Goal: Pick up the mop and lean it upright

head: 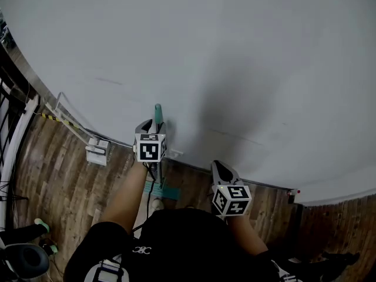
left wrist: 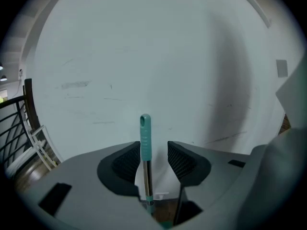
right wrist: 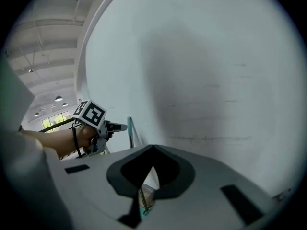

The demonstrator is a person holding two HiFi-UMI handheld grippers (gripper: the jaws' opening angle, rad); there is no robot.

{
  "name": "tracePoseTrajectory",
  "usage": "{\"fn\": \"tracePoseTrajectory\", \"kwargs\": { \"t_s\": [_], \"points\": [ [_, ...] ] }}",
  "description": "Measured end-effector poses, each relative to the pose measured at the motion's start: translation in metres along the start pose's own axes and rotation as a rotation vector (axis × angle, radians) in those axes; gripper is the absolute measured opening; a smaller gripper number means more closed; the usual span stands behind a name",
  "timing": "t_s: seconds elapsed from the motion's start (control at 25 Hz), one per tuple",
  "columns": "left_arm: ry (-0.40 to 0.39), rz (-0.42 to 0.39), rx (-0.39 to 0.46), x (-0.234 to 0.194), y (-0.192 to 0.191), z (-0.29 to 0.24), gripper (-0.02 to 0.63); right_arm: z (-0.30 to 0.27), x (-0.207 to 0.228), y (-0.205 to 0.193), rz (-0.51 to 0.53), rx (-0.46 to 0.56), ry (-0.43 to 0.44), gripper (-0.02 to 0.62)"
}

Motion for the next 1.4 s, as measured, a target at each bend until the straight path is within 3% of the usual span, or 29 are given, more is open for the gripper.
{"fn": "tracePoseTrajectory", "kwargs": {
  "t_s": [0.24,0.44,0.48,0.68,0.92,1.4],
  "points": [
    [0.01,-0.046,-0.046,-0.017,0.0,-0.034,0.164,0.003,0.01,-0.004,-0.032,-0.007,-0.07,0.012],
    [0.067,-0.057,-0.071,-0.03,-0.005,-0.051,0.163,0.007,0.014,-0.011,-0.032,-0.023,-0.087,0.014],
    [0.068,-0.051,-0.068,-0.032,-0.005,-0.052,0.123,0.007,0.016,-0.011,-0.035,-0.024,-0.087,0.012],
    [0.011,-0.009,-0.047,-0.031,-0.006,-0.043,0.097,0.009,0.023,-0.019,-0.043,-0.035,-0.083,0.014],
    [0.019,-0.05,0.0,-0.006,-0.016,-0.017,0.097,0.007,0.02,-0.021,-0.032,-0.038,-0.036,0.014],
    [0.079,-0.035,0.065,0.018,-0.039,0.039,0.097,-0.016,-0.01,-0.012,-0.007,-0.003,0.124,0.012]
  ]
}}
Point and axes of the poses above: the fingertips, and each gripper's own axes: z backward along the fingers, x to its right, y out of its top, the point moved 4 cm from there along z, backward along the fingers, and after that the axes turned 15 degrees about -y, right-handed, at the moved point
